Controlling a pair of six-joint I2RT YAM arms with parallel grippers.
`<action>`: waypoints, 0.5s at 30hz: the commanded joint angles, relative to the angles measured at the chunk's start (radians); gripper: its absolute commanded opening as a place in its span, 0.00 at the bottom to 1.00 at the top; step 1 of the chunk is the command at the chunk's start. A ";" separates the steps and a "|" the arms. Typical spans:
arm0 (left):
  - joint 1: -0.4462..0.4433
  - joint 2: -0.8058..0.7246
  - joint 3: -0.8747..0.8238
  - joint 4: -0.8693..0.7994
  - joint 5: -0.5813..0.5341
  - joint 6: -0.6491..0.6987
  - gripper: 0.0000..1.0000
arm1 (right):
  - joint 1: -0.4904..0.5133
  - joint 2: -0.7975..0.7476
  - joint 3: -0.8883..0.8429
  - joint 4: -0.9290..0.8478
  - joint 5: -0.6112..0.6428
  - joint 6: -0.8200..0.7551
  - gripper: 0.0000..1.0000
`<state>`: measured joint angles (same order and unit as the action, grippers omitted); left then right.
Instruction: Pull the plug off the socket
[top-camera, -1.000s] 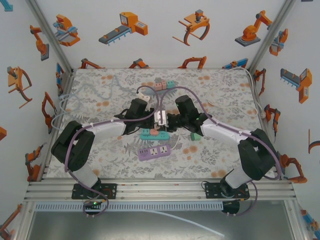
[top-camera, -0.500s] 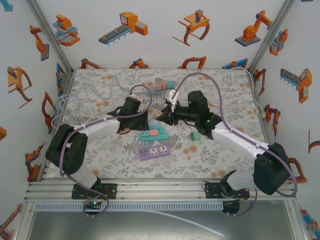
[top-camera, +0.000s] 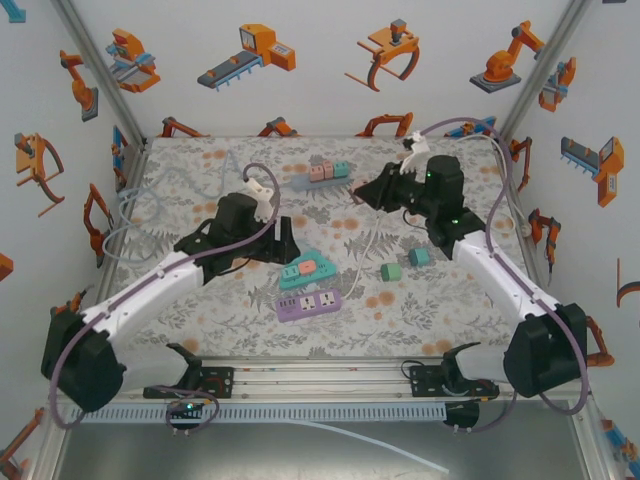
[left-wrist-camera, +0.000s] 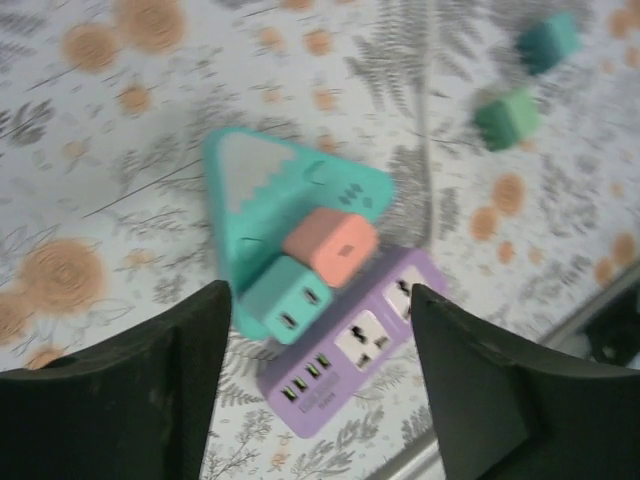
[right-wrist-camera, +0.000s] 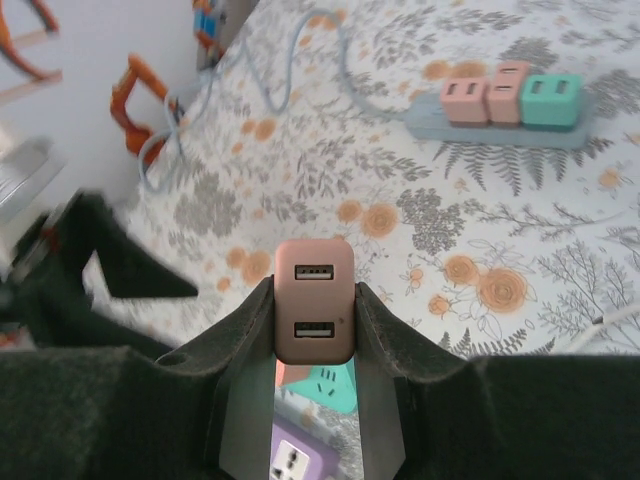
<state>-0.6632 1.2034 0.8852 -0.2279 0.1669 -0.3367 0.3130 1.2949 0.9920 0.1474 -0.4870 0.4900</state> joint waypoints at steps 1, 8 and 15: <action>-0.052 -0.081 -0.028 0.058 0.170 0.068 0.75 | -0.085 -0.017 -0.057 0.083 0.022 0.235 0.00; -0.181 -0.194 -0.032 0.066 0.142 0.102 0.97 | -0.243 0.052 -0.153 0.139 0.027 0.463 0.00; -0.226 -0.278 -0.058 0.078 0.068 0.118 0.97 | -0.259 0.138 -0.167 0.031 0.105 0.408 0.00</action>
<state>-0.8841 0.9516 0.8433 -0.1703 0.2733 -0.2504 0.0555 1.4170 0.8307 0.2001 -0.4267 0.8837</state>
